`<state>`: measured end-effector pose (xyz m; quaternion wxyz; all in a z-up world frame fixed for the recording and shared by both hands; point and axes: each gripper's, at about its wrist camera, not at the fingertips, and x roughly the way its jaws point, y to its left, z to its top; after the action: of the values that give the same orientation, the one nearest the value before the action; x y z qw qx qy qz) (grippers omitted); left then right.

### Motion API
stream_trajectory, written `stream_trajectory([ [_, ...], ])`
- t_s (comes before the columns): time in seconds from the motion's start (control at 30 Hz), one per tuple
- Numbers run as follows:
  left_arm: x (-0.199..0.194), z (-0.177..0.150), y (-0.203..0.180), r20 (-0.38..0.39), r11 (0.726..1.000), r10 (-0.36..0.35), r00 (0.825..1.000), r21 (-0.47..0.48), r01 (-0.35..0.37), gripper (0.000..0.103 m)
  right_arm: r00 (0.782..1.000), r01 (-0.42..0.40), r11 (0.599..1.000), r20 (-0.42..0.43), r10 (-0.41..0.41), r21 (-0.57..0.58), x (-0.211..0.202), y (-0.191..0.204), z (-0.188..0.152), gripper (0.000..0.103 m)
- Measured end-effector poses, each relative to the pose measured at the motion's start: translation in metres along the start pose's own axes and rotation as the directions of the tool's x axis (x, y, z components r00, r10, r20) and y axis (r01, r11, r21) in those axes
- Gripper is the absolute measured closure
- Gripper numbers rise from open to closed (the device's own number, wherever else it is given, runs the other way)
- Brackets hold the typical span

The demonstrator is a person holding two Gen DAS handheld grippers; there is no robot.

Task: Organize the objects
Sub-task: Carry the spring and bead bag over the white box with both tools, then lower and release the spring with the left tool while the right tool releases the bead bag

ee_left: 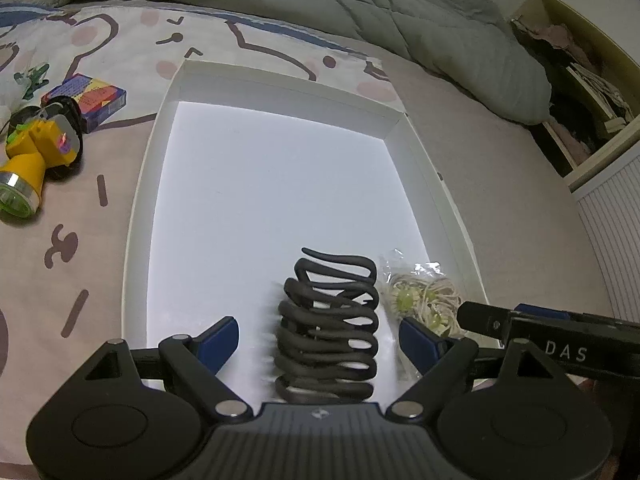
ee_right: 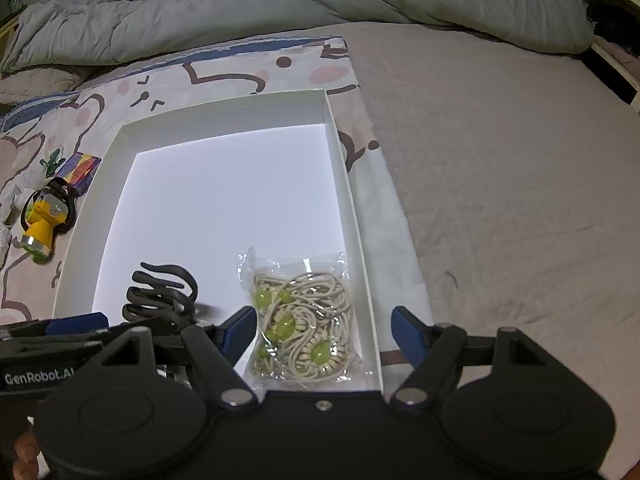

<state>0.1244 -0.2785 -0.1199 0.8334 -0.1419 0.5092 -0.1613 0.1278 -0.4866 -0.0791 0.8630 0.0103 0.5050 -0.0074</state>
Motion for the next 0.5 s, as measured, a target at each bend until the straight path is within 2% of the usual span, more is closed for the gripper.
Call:
stream_trajectory([
  [0.07, 0.001, 0.0, 0.0, -0.007, 1.0, -0.015, 1.0, 0.007, 0.015, 0.02, 1.0, 0.0, 1.0, 0.002, 0.0, -0.001, 0.0, 0.0, 0.0, 0.028],
  [0.33, 0.017, 0.008, -0.004, -0.04, 1.0, 0.011, 0.999, -0.005, -0.012, 0.02, 1.0, 0.011, 1.0, 0.007, -0.011, -0.001, -0.003, 0.002, -0.001, 0.029],
  [0.37, 0.019, 0.007, -0.003, -0.053, 1.0, 0.007, 0.999, -0.015, -0.007, 0.024, 1.0, 0.006, 1.0, 0.007, -0.006, 0.003, -0.003, 0.001, -0.001, 0.029],
  [0.4, 0.02, 0.005, -0.002, -0.063, 1.0, 0.003, 0.998, -0.028, -0.005, 0.033, 1.0, 0.004, 1.0, 0.006, -0.004, 0.011, -0.002, -0.001, 0.0, 0.029],
  [0.5, 0.022, 0.0, 0.002, -0.088, 0.997, -0.013, 0.996, -0.072, 0.007, 0.041, 1.0, 0.018, 0.999, 0.003, -0.018, 0.027, -0.001, -0.004, 0.001, 0.029],
])
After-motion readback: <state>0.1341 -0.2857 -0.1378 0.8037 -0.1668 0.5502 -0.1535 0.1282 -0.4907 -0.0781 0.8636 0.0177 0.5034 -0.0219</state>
